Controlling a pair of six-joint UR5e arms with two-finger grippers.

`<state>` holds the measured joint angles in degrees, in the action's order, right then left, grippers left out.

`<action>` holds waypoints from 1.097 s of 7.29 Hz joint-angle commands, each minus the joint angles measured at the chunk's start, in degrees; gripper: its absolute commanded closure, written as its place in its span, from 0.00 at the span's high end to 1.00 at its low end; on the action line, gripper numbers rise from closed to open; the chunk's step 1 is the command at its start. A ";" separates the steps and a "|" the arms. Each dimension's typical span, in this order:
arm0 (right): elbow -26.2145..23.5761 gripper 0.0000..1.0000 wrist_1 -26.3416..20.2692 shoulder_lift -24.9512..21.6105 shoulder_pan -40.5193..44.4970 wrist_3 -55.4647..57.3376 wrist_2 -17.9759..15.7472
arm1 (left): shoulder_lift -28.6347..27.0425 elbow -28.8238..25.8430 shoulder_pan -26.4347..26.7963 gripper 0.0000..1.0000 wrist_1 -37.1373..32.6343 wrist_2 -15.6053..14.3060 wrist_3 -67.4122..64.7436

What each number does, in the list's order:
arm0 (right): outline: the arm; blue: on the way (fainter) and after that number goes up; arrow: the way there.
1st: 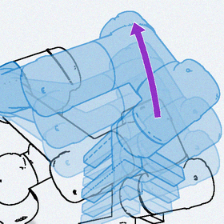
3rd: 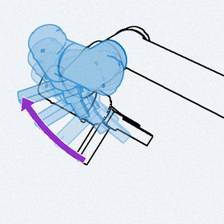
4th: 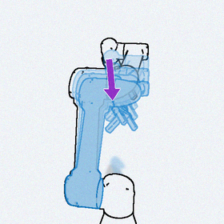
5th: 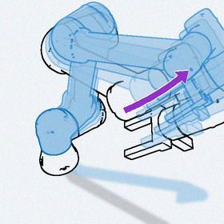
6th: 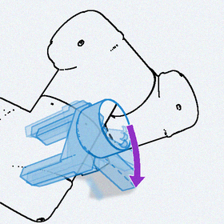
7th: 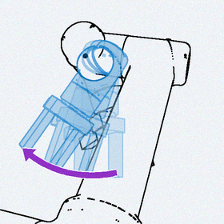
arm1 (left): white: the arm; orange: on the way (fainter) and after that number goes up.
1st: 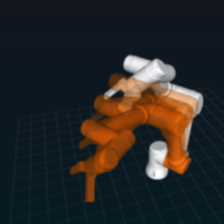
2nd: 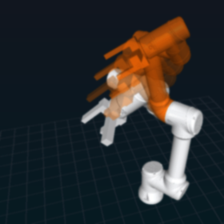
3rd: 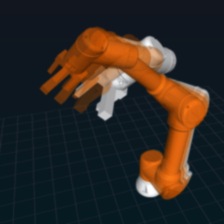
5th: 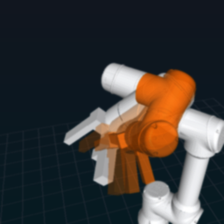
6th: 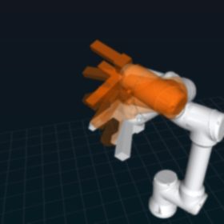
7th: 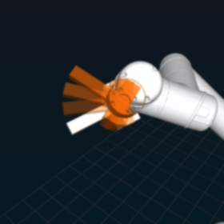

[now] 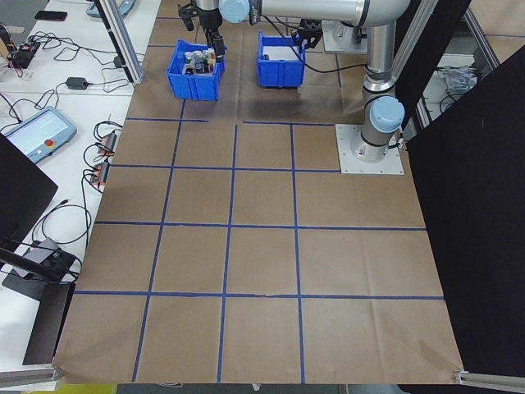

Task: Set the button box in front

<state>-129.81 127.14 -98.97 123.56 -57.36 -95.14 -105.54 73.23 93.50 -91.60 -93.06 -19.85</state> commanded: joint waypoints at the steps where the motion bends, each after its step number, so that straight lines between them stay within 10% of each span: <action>1: 0.25 0.02 0.12 0.27 2.12 2.68 -1.35 | 5.50 4.79 -0.69 1.00 -2.97 -0.81 23.07; 6: 0.43 0.06 8.74 6.95 5.46 2.95 -5.14 | 19.64 22.36 -0.77 1.00 0.36 2.44 24.96; 8: 0.52 1.00 8.65 6.42 5.46 5.22 -4.44 | 22.12 29.57 -0.78 1.00 8.16 4.28 24.60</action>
<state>-129.32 135.77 -92.27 128.98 -53.62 -99.67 -85.17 98.53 92.71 -87.49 -89.92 5.20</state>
